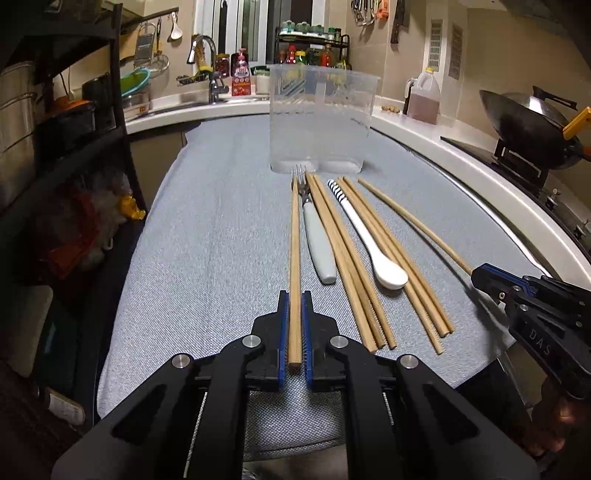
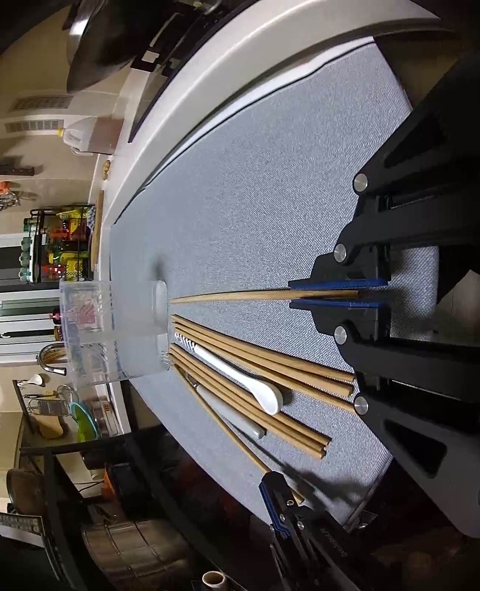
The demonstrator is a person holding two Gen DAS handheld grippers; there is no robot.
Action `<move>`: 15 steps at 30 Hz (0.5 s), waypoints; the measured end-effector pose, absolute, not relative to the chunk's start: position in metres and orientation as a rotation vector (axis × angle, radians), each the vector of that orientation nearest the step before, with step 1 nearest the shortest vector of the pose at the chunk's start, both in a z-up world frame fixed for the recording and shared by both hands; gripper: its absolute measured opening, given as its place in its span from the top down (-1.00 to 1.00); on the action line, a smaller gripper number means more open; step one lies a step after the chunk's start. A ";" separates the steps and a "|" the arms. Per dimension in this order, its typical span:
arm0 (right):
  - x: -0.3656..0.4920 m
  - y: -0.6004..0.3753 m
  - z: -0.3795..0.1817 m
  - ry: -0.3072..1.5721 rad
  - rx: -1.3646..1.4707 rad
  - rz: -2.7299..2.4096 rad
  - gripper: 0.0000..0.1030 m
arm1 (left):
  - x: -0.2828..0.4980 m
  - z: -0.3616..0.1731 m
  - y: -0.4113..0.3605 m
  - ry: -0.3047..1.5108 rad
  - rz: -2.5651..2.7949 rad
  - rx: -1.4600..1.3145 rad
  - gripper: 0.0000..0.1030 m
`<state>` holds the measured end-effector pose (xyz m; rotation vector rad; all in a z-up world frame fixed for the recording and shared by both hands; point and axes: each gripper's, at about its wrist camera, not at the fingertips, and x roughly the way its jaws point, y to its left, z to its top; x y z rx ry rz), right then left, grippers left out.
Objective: Organize utensils
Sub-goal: 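Lift the chopstick with the right tool and carry it over the clear container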
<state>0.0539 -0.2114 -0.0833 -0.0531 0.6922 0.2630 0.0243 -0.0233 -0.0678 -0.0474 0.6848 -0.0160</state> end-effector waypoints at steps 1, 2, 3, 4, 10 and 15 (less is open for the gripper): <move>0.051 -0.213 -0.080 0.687 -0.048 0.267 0.90 | 0.023 -0.066 -0.023 0.677 -0.017 -0.048 0.87; 0.047 -0.214 -0.074 0.675 -0.044 0.270 0.90 | 0.021 -0.062 -0.023 0.665 -0.018 -0.047 0.87; 0.045 -0.216 -0.071 0.665 -0.043 0.270 0.90 | 0.019 -0.060 -0.024 0.653 -0.019 -0.045 0.87; 0.041 -0.218 -0.065 0.651 -0.041 0.270 0.90 | 0.017 -0.056 -0.024 0.637 -0.019 -0.040 0.87; 0.027 -0.224 -0.034 0.580 -0.041 0.270 0.90 | 0.006 -0.039 -0.028 0.560 -0.034 -0.026 0.87; 0.018 -0.229 -0.013 0.531 -0.035 0.273 0.90 | -0.002 -0.028 -0.027 0.502 -0.045 -0.034 0.87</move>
